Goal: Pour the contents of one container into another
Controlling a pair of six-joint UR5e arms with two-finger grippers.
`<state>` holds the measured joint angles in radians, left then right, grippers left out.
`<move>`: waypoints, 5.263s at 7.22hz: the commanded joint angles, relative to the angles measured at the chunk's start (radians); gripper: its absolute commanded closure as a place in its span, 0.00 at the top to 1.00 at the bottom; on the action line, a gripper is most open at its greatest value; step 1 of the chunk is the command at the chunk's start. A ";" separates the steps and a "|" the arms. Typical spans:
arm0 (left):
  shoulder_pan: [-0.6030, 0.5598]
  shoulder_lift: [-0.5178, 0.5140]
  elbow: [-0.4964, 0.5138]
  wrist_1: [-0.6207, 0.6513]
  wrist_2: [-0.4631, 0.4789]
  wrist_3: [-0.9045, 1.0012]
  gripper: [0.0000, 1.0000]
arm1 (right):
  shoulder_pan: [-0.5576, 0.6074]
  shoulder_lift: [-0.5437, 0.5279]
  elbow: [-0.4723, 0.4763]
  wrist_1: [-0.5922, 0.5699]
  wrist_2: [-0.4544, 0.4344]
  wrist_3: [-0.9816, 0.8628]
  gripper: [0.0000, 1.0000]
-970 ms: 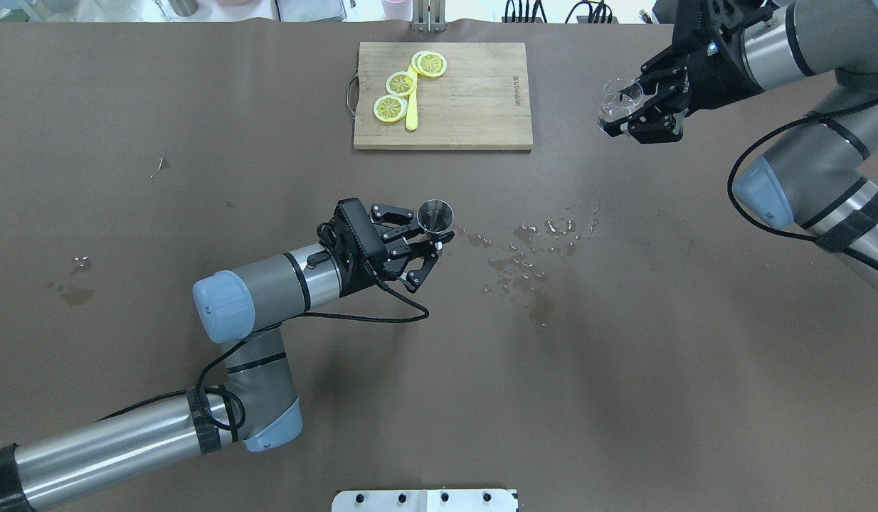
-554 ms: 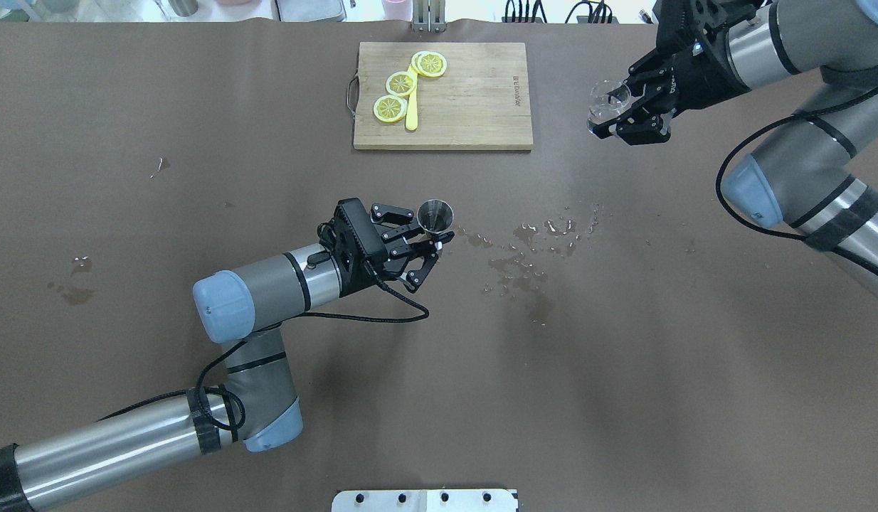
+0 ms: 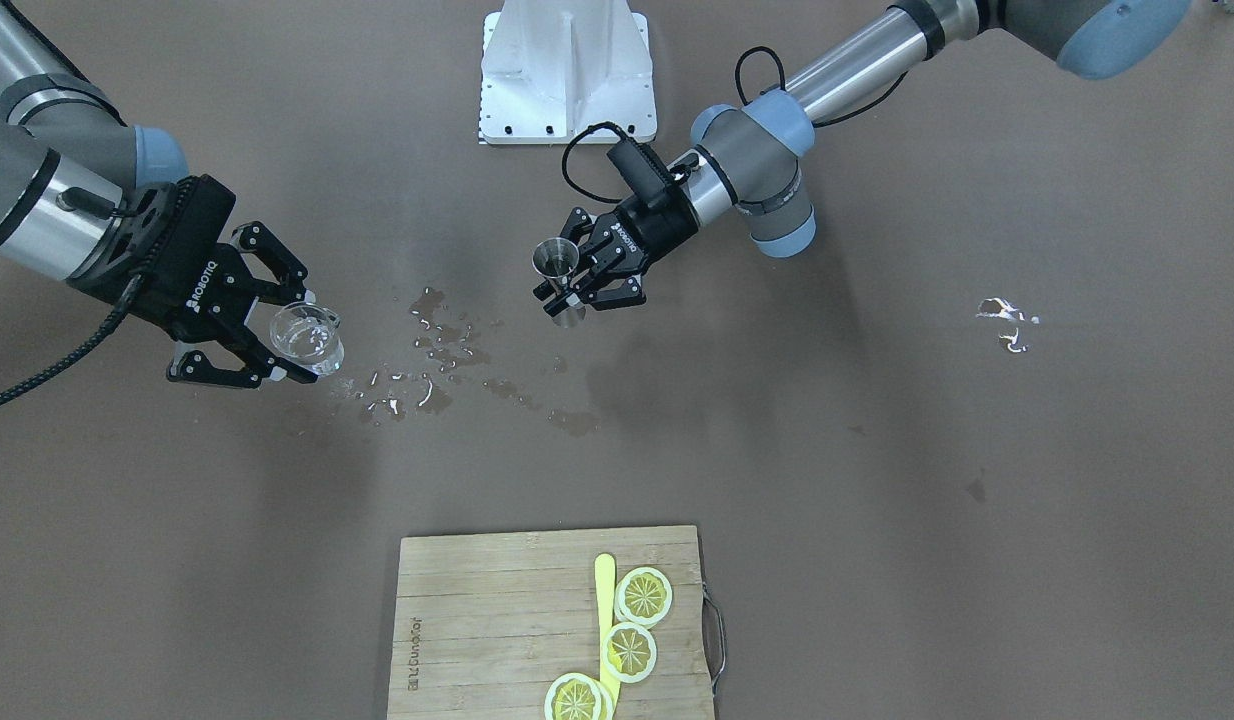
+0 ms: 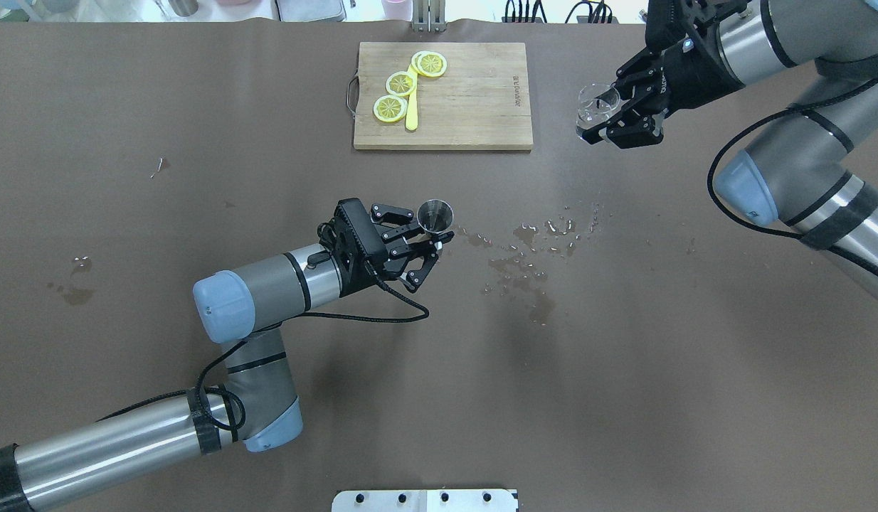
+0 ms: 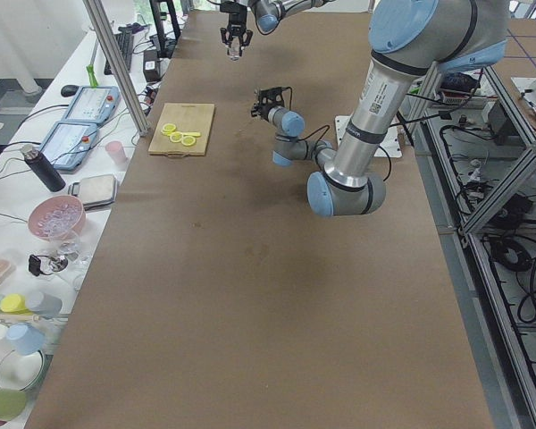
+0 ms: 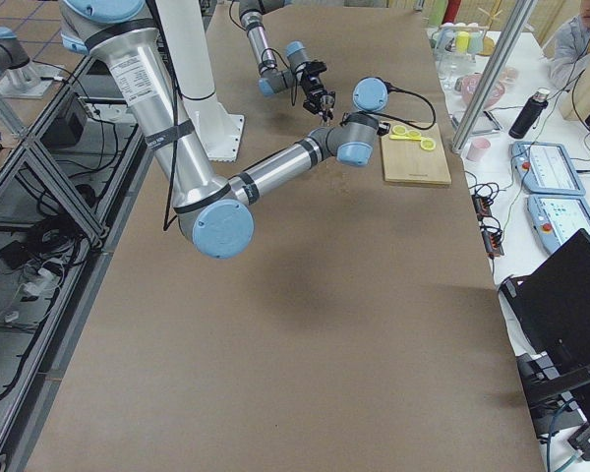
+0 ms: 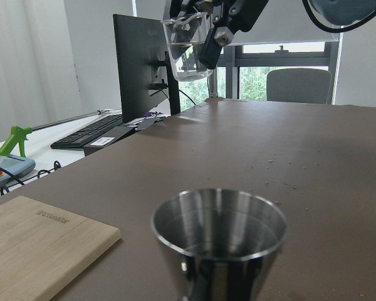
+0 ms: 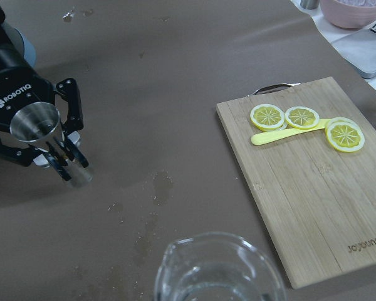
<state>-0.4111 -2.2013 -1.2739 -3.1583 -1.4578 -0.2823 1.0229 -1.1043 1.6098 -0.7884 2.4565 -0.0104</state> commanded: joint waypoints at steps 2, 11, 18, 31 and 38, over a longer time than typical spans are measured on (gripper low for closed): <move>0.000 -0.002 0.001 0.015 0.002 0.002 0.00 | -0.006 0.017 0.088 -0.160 -0.019 -0.010 0.00; -0.018 -0.002 0.011 0.024 0.004 0.003 0.00 | -0.113 0.049 0.131 -0.347 -0.099 -0.347 0.00; -0.018 -0.003 0.014 0.024 0.004 0.003 0.00 | -0.138 0.182 0.101 -0.501 -0.116 -0.347 0.00; -0.037 -0.003 0.028 0.024 0.004 0.003 0.00 | -0.218 0.259 0.104 -0.773 -0.250 -0.477 0.00; -0.037 -0.003 0.028 0.044 0.005 0.003 0.00 | -0.302 0.279 0.111 -0.853 -0.373 -0.490 0.00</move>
<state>-0.4479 -2.2043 -1.2456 -3.1282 -1.4527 -0.2792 0.7295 -0.8286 1.7206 -1.6295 2.0981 -0.4933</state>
